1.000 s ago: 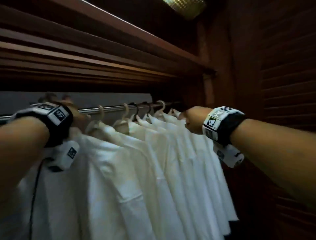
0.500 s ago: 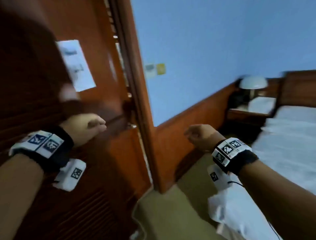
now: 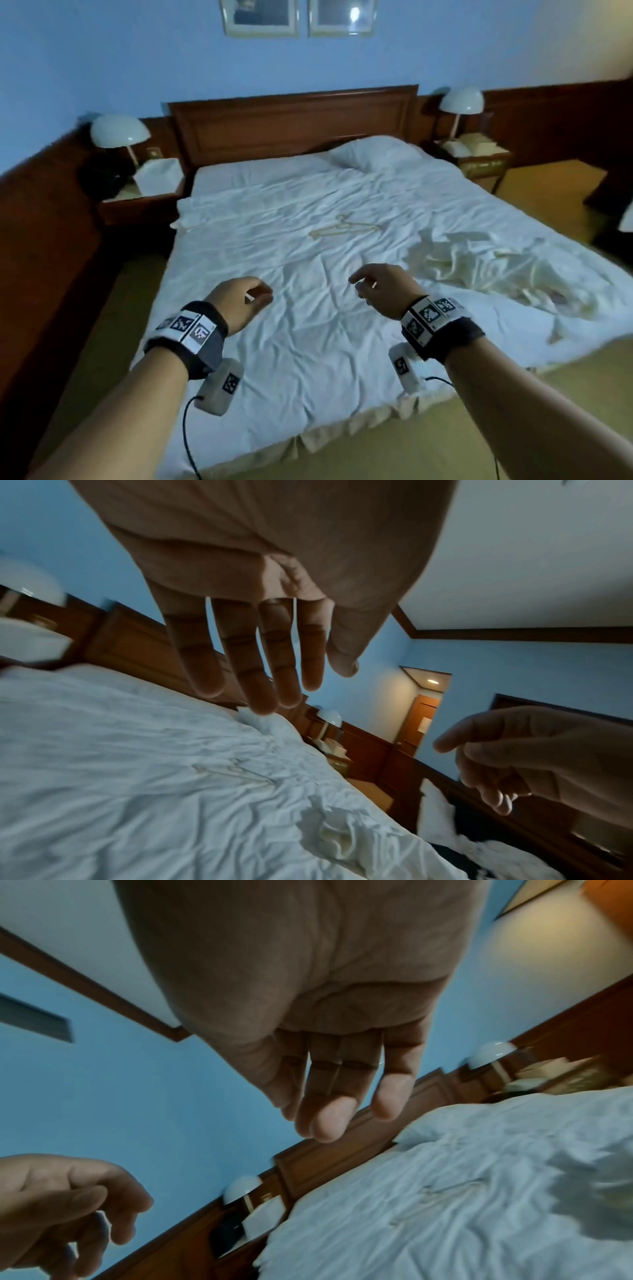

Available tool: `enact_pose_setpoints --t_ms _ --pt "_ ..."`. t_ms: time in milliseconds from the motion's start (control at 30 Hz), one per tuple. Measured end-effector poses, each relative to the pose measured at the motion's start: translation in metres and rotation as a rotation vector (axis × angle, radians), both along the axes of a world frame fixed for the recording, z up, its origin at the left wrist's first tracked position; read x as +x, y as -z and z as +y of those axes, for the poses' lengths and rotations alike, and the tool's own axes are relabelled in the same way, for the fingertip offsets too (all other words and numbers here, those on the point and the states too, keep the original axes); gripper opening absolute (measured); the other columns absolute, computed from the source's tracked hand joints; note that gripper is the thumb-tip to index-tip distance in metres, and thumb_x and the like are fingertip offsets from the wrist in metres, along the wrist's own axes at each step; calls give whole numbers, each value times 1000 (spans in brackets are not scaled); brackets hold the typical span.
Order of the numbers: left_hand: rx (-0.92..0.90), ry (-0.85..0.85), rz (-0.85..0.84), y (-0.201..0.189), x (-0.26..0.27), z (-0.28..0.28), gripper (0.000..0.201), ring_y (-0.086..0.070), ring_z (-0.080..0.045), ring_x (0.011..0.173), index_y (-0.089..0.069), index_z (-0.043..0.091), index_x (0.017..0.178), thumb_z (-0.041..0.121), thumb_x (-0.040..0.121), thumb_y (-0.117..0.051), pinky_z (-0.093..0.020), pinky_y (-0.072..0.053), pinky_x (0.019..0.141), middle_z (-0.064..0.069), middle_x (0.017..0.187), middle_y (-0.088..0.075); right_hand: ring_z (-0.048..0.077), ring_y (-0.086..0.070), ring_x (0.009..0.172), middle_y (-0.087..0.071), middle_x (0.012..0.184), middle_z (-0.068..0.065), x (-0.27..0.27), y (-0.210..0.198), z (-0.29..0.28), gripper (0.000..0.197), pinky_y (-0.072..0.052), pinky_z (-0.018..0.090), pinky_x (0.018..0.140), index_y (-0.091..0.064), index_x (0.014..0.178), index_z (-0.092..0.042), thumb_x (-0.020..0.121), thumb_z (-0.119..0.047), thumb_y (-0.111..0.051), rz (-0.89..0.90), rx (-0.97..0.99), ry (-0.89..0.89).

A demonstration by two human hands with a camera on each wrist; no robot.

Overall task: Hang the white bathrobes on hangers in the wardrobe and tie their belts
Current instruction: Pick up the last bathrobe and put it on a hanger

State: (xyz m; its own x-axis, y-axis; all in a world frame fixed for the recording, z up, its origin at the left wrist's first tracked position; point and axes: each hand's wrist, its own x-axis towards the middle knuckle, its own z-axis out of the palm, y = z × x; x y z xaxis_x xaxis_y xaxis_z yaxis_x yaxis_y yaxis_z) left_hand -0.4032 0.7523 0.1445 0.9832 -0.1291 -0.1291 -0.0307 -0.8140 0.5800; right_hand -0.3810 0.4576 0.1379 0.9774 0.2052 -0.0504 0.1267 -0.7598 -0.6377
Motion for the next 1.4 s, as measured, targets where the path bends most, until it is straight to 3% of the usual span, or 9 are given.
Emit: enact_pose_setpoints --t_ms 200,367,500,767,967,1067,1167,1333,1400 --pt "-79 232 30 32 120 -121 11 -64 -7 81 -66 29 99 34 91 -60 -18 -45 66 13 87 -65 14 -68 77 -70 86 -5 46 30 -123 18 -55 31 73 -69 101 -28 91 -22 -55 53 -24 272" --pt "-69 410 112 55 215 -198 10 -66 -11 78 -66 27 97 32 92 -59 -32 -55 78 9 88 -67 12 -66 74 -70 84 -7 82 43 -198 18 -55 30 75 -69 100 -26 91 -20 -55 73 -8 486" --pt "13 561 146 66 282 -269 12 -64 -12 82 -65 25 98 32 93 -57 -24 -50 72 6 89 -65 12 -67 81 -69 90 -8 103 63 -257 19 -55 32 80 -69 102 -30 91 -23 -54 124 -40 633" --pt "80 737 207 118 371 -438 13 -61 -10 83 -65 24 101 31 92 -58 -25 -49 76 5 97 -67 9 -61 83 -67 97 -10 143 129 -400 22 -48 24 73 -67 107 -31 93 -28 -51 290 -160 709" --pt "116 598 253 174 430 -552 15 -58 -11 80 -67 21 102 28 93 -58 -21 -41 72 4 90 -66 20 -62 93 -66 110 -2 233 194 -543 28 -51 32 81 -67 112 -27 92 -22 -48 341 -216 698" --pt "125 562 341 192 442 -588 11 -58 -7 75 -67 22 99 26 93 -58 -20 -42 71 10 80 -62 25 -59 103 -55 124 3 271 224 -587 32 -47 32 88 -59 124 -25 92 -25 -52 418 -227 677" --pt "120 531 378 207 459 -614 9 -61 -8 82 -66 28 95 26 92 -58 -23 -48 76 8 88 -67 30 -54 115 -43 135 5 314 248 -627 47 -47 37 92 -50 133 -27 87 -24 -58 427 -306 676" --pt "174 462 411 220 479 -623 6 -62 -8 83 -64 29 94 26 90 -60 -21 -47 72 7 87 -67 34 -10 145 -4 160 5 371 288 -681 94 -32 49 109 -12 152 -35 77 -29 -69 496 -556 584" --pt "177 445 440 223 482 -620 7 -62 -8 84 -63 32 92 26 90 -60 -22 -48 73 8 87 -67 34 -6 147 -9 160 5 387 303 -694 108 -18 53 114 -1 153 -33 74 -38 -75 483 -652 482"
